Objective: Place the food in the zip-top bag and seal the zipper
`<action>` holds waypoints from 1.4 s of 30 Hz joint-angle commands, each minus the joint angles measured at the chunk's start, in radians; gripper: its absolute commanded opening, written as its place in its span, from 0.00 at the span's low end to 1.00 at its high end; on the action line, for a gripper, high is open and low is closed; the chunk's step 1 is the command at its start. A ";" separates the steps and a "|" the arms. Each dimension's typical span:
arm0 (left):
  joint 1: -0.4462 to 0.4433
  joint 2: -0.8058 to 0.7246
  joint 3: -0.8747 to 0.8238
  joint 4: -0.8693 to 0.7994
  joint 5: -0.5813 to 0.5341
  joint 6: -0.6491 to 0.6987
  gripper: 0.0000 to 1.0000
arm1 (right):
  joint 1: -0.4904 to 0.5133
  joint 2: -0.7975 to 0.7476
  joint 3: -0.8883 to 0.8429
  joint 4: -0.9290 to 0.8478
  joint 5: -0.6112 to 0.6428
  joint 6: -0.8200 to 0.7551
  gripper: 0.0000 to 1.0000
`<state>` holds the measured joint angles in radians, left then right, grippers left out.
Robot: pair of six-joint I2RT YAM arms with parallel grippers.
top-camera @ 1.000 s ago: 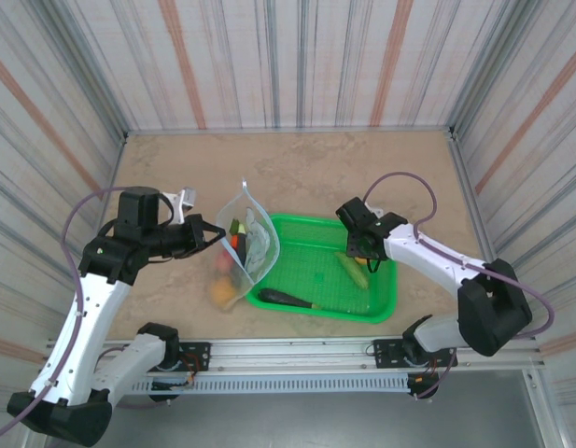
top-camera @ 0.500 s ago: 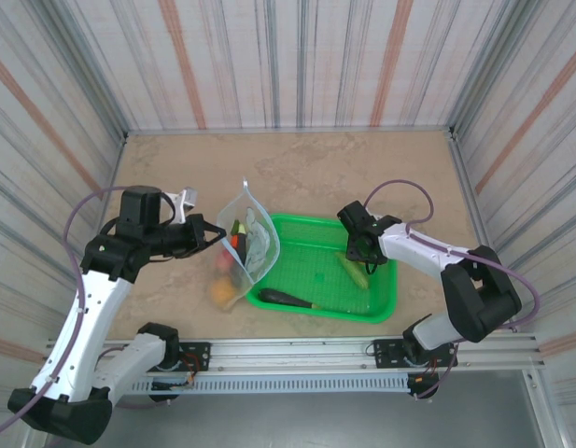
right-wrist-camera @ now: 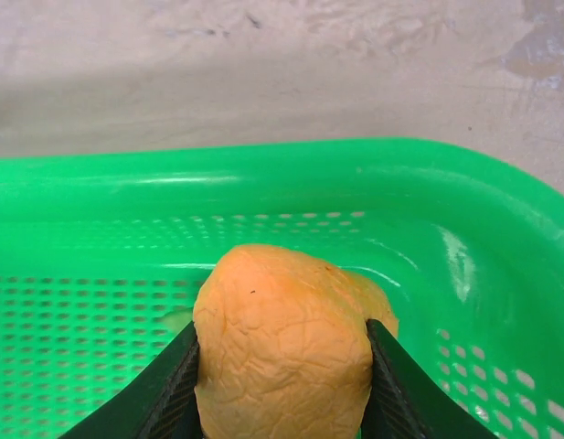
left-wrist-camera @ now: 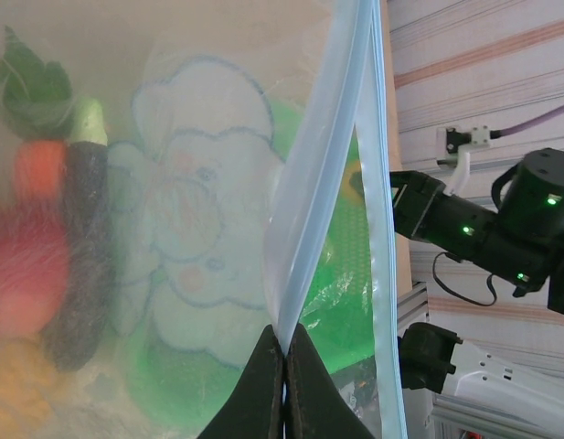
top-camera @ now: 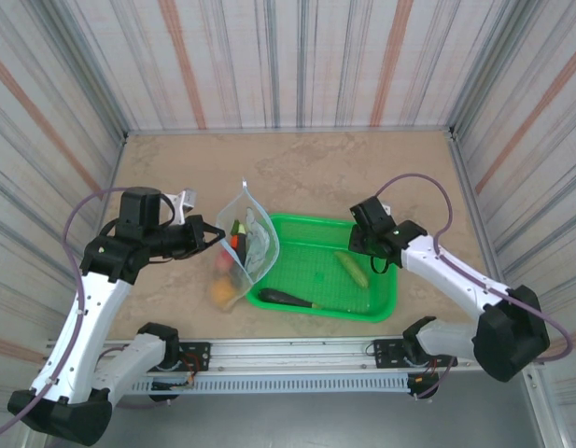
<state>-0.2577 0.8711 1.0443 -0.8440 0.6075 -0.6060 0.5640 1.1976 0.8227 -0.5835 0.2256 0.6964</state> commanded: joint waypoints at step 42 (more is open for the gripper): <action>-0.035 -0.040 0.031 0.029 0.001 -0.016 0.00 | 0.503 0.338 0.604 0.072 -0.252 -0.197 0.33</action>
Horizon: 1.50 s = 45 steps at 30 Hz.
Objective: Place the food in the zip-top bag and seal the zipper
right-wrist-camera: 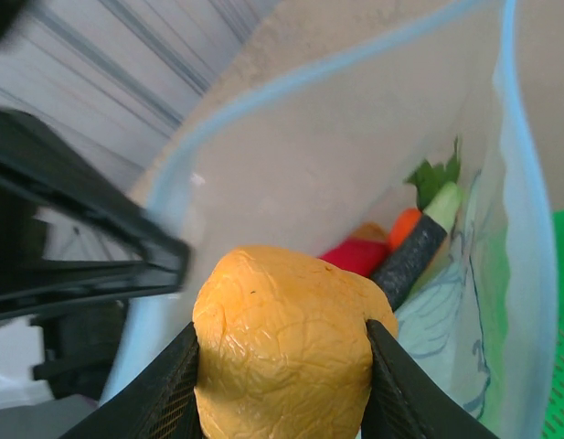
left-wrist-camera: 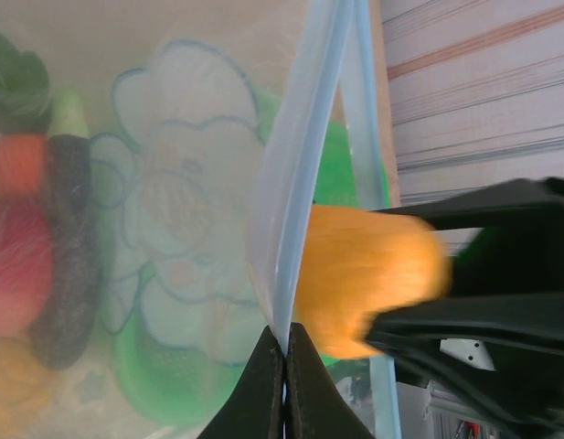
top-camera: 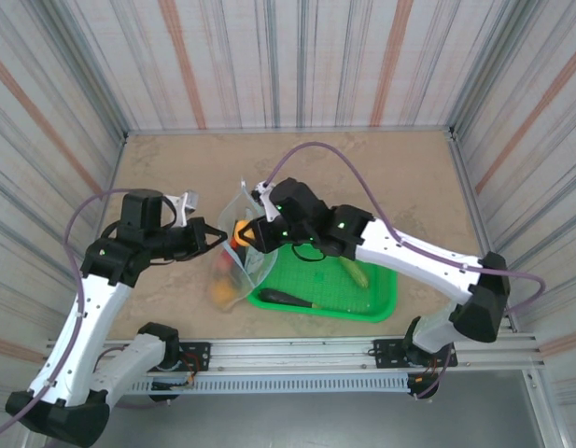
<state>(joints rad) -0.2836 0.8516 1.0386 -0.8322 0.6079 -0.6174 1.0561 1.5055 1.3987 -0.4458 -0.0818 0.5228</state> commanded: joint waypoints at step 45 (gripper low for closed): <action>-0.009 -0.059 0.019 -0.040 -0.065 0.031 0.00 | -0.189 -0.375 -0.270 -0.211 -0.048 -0.014 0.44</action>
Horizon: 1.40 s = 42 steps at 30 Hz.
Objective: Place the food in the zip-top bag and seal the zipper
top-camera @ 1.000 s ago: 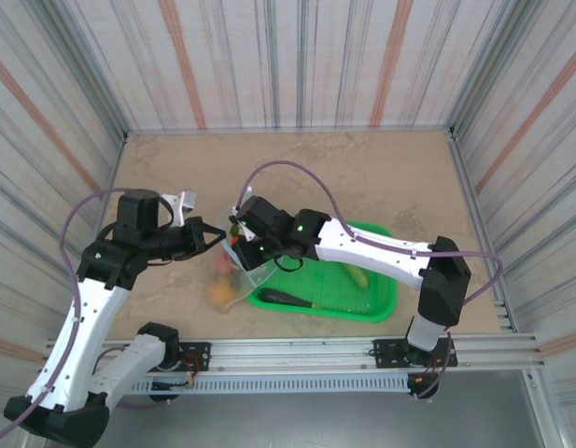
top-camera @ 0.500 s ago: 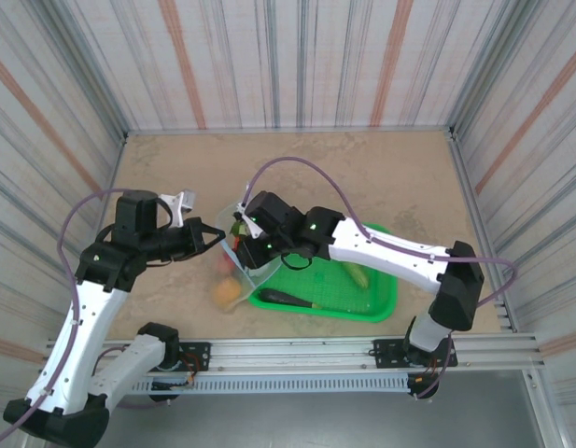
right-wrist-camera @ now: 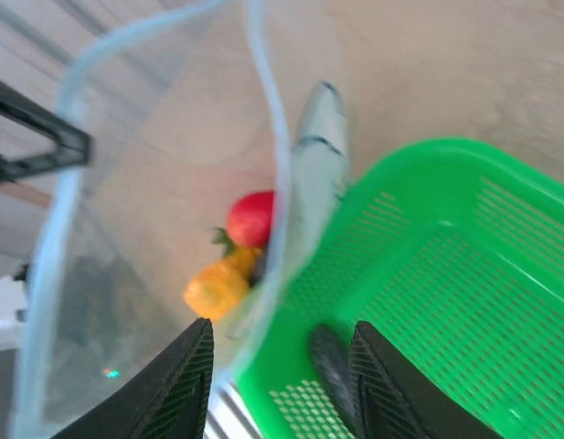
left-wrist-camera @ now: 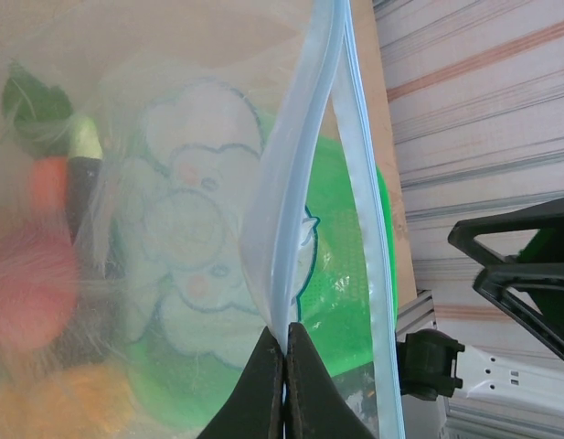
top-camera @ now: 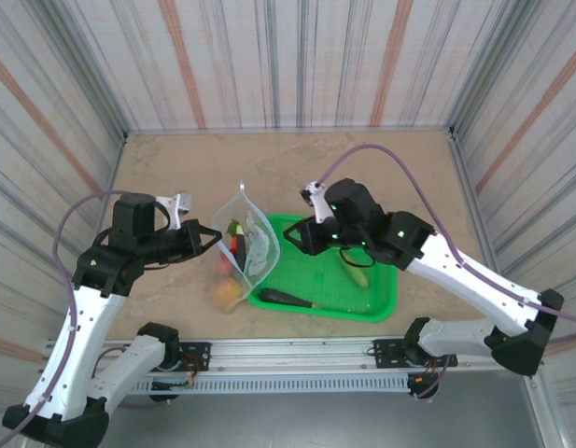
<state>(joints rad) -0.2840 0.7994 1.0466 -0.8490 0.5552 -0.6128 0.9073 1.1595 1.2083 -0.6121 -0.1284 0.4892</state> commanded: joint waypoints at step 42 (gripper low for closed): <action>-0.014 0.008 0.002 -0.032 0.011 -0.003 0.00 | -0.247 0.172 -0.255 -0.107 0.202 -0.067 0.28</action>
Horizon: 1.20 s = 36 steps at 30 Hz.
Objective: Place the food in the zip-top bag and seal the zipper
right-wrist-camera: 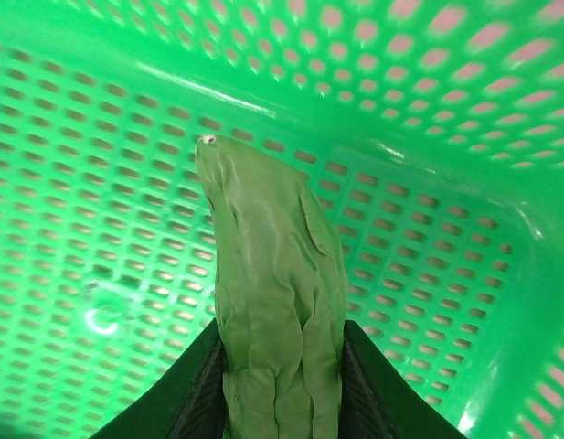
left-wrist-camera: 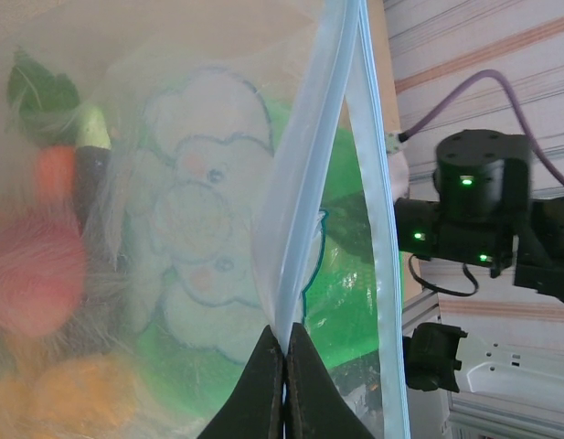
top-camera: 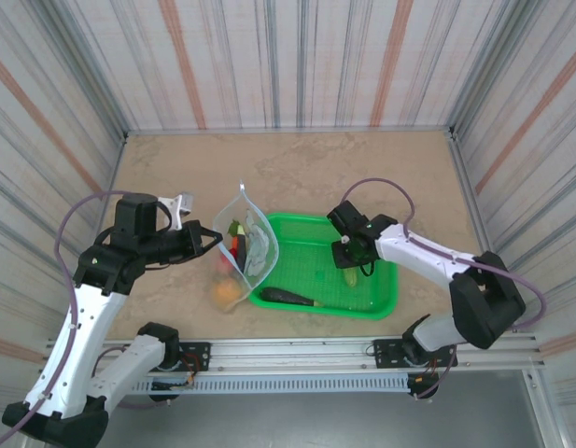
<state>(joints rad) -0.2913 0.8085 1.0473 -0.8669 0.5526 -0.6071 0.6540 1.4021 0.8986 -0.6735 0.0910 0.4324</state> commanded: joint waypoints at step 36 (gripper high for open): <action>-0.016 -0.007 0.000 -0.003 0.032 -0.010 0.00 | 0.386 -0.013 0.454 0.448 -0.088 -0.060 0.28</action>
<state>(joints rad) -0.3031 0.8059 1.0470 -0.8665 0.5598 -0.6323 1.0214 1.3643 1.3396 -0.2794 0.0212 0.3729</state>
